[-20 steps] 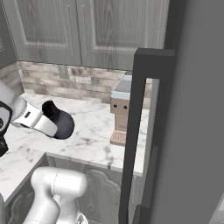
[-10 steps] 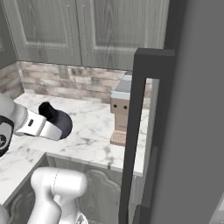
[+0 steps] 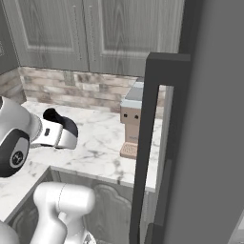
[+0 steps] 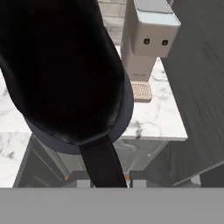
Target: Move the onion and banana from the second highest shelf to the top shelf to make space. Then, place the pitcher from the counter on the cleared second highest shelf.
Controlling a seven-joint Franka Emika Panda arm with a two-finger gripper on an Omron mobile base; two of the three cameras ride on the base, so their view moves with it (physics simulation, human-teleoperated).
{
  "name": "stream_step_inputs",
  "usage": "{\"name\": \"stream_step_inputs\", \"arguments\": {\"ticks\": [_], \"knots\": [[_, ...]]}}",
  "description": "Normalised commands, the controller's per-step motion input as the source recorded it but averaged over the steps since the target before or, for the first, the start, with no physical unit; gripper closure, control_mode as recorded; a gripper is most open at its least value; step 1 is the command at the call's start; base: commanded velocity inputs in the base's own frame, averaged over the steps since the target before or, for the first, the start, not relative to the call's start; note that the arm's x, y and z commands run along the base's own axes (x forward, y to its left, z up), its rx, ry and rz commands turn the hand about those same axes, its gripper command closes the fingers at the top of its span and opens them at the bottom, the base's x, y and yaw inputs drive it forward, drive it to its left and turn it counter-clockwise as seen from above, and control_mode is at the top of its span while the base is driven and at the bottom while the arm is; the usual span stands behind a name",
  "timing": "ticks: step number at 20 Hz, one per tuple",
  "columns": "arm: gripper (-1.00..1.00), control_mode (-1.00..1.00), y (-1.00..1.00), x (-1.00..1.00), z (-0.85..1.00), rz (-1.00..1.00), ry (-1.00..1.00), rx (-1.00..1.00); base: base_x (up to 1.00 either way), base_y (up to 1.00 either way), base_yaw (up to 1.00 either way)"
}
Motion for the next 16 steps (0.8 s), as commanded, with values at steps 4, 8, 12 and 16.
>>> {"name": "stream_step_inputs", "arguments": {"ticks": [4,8,12,16], "knots": [[1.00,1.00,0.00,0.00,0.00,0.00,0.00,0.00,-0.04,0.00,0.00],[1.00,1.00,0.00,0.00,0.00,0.00,0.00,0.00,-0.58,0.00,0.00],[1.00,1.00,0.00,0.00,0.00,0.00,0.00,0.00,-0.89,0.00,0.00],[1.00,1.00,0.00,0.00,0.00,0.00,0.00,0.00,-1.00,-0.06,0.00]]}}
